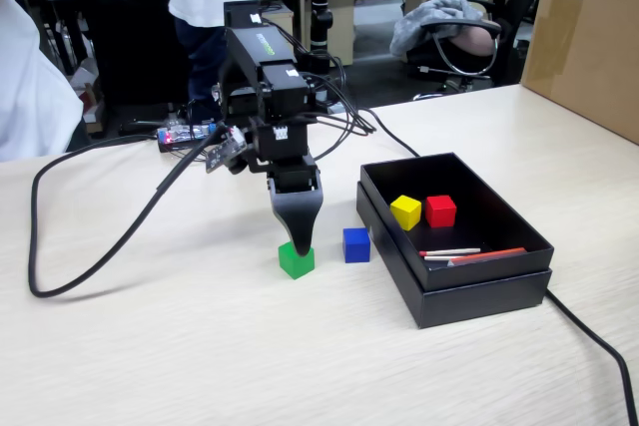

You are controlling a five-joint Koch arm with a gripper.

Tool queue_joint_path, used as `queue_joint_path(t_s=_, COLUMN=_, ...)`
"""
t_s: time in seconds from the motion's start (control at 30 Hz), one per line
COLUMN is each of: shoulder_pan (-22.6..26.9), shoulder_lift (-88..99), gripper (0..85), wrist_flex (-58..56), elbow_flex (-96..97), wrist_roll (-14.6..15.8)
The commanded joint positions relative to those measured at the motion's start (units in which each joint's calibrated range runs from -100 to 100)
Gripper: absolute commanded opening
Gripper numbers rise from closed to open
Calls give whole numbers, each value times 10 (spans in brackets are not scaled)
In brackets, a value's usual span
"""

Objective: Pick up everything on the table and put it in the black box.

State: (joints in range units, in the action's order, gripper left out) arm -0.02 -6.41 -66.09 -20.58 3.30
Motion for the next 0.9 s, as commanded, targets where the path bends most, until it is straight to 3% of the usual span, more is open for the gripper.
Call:
queue_joint_path(t_s=0.0, shoulder_pan=-2, shoulder_lift=-16, gripper=479, wrist_flex=-1, elbow_flex=-48, wrist_roll=0)
queue_joint_path(t_s=0.1, shoulder_pan=-3, shoulder_lift=-52, gripper=472, wrist_flex=-1, elbow_flex=-54, wrist_roll=-1)
queue_joint_path(t_s=0.3, shoulder_pan=-5, shoulder_lift=-80, gripper=370, wrist_flex=-1, elbow_flex=-63, wrist_roll=-1)
queue_joint_path(t_s=0.4, shoulder_pan=-5, shoulder_lift=-87, gripper=294, wrist_flex=-2, elbow_flex=-70, wrist_roll=0)
queue_joint_path(t_s=0.53, shoulder_pan=-6, shoulder_lift=-64, gripper=106, wrist_flex=-9, elbow_flex=-67, wrist_roll=4)
queue_joint_path(t_s=0.87, shoulder_pan=52, shoulder_lift=256, gripper=102, wrist_flex=-34, elbow_flex=-90, wrist_roll=13)
